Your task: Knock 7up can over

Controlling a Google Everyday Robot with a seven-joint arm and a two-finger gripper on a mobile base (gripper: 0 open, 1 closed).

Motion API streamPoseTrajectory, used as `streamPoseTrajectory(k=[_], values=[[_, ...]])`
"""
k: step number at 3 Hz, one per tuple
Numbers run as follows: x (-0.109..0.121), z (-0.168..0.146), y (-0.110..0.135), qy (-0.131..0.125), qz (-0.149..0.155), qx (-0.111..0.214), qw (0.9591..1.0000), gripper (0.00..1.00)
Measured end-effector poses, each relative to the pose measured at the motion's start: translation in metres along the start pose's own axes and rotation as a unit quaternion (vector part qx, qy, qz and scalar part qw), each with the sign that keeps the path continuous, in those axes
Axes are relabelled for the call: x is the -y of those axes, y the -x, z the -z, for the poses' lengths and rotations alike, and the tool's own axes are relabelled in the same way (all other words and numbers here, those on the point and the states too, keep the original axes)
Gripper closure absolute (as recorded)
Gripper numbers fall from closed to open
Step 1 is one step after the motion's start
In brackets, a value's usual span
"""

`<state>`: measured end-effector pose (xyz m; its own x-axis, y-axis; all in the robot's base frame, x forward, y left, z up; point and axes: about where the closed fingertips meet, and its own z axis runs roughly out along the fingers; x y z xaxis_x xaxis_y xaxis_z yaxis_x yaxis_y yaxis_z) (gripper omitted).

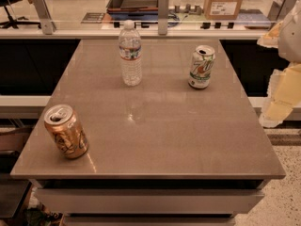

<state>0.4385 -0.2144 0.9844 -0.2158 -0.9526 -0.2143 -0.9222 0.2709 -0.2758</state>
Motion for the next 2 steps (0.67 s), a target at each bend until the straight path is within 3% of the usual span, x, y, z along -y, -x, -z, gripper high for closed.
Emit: streamPoseTrajectory(k=[1,2], values=[[0.0001,0.0000,0.0000,0.000,0.000,0.000,1.0000,0.00],[0.0094,-0.0002,-0.0064,-0.014,-0.033,0.032,0.9988,0.00]])
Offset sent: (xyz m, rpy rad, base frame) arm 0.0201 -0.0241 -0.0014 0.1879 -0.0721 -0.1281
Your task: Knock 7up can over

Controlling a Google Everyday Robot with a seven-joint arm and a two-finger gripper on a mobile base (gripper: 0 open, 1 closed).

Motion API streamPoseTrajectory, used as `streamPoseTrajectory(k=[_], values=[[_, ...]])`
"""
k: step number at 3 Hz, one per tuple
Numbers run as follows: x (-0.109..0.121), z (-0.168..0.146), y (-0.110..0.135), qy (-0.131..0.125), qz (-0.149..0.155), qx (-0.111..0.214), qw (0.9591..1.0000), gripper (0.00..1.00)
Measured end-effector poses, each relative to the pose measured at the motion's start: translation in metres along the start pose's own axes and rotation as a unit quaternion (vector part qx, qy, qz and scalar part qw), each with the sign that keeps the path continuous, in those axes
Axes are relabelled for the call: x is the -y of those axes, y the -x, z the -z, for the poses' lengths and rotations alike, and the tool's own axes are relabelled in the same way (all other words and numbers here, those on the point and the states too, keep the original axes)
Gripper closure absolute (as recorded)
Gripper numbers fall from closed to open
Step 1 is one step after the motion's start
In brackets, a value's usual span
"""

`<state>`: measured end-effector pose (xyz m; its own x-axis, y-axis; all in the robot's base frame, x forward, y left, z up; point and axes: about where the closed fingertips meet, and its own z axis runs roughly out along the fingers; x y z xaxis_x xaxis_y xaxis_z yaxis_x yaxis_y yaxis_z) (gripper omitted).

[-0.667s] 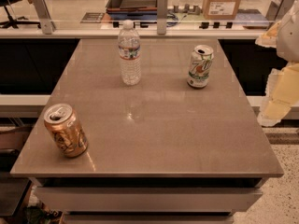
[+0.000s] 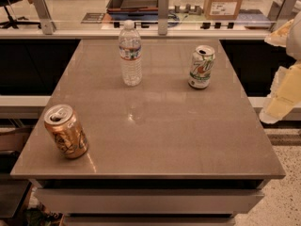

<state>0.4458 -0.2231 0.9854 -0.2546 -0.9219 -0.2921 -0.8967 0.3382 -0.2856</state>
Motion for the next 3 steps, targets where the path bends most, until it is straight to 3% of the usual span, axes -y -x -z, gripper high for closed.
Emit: streamPoseTrajectory(k=[1,2,3], values=[[0.022,-0.012,0.002,-0.018,-0.051,0.060,0.9967,0.00],[0.031,-0.035,0.005,-0.029,-0.112,0.133,0.9844,0.00],[0.037,-0.061,0.009,-0.042,-0.173,0.203,0.9629,0.00]])
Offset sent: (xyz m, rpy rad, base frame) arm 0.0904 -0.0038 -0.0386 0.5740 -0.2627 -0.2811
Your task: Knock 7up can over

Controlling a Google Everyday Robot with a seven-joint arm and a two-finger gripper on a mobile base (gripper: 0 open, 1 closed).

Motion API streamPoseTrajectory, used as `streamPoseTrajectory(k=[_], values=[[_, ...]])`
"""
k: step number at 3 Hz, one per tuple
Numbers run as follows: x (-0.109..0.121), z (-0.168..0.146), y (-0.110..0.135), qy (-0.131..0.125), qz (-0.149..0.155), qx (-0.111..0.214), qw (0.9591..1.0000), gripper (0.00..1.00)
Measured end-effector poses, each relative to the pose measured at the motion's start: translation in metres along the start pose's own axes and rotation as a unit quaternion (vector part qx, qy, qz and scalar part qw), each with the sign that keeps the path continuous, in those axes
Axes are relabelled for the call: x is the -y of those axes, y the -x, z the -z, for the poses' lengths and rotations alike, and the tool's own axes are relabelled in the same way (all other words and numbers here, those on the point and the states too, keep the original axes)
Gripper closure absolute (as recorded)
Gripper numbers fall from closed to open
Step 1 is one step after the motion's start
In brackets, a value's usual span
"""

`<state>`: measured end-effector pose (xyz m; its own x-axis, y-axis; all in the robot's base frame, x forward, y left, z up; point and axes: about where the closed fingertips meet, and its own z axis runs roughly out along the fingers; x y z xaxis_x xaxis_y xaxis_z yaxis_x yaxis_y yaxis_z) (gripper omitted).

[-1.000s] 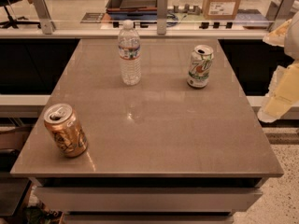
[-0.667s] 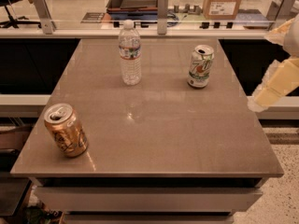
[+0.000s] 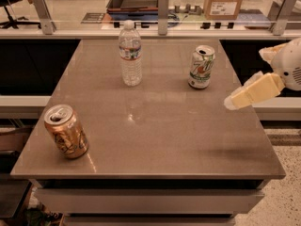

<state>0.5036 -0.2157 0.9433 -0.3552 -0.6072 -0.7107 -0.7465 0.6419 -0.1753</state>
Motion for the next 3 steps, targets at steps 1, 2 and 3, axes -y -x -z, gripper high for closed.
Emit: streamPoseTrajectory(k=[1,2,3], values=[[0.0155,0.0010,0.0141,-0.034,-0.011,0.033,0.9988,0.00],[0.0155,0.0010,0.0141,-0.034,-0.011,0.033,0.9988,0.00],[0.0137,-0.0023,0.0159,-0.035,-0.013,0.041,0.9985,0.00]])
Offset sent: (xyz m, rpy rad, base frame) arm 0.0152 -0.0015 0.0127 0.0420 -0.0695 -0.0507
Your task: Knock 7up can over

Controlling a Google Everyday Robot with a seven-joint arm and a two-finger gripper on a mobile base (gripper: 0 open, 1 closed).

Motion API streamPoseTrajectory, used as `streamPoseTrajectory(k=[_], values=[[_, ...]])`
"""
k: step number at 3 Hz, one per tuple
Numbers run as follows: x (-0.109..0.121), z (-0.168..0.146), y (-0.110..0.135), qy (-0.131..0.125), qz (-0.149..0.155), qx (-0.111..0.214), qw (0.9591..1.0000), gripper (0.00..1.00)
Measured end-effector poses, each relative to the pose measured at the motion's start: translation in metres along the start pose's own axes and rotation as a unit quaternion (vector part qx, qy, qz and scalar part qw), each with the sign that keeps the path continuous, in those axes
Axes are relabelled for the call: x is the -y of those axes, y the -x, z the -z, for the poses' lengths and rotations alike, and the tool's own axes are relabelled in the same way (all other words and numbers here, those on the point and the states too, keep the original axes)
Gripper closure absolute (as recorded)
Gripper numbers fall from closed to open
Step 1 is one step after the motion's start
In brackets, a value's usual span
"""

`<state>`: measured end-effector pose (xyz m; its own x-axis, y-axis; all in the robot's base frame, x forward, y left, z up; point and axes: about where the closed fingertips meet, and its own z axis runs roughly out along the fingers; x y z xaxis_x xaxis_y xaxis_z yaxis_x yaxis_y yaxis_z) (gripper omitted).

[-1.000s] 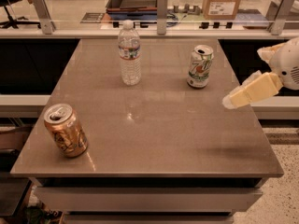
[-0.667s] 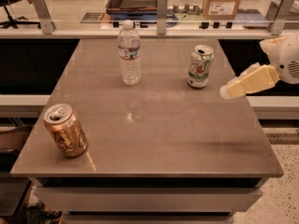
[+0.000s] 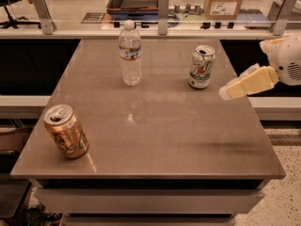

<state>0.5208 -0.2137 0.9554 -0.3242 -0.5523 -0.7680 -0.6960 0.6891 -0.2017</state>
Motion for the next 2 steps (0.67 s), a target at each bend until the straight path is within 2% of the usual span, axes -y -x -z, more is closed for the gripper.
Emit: streamPoseTrajectory(k=[1,2], values=[[-0.007,-0.029,0.001,0.013,-0.006,0.035,0.9993,0.00],[-0.011,-0.064,0.010,0.029,-0.014,0.082,0.9962,0.00]])
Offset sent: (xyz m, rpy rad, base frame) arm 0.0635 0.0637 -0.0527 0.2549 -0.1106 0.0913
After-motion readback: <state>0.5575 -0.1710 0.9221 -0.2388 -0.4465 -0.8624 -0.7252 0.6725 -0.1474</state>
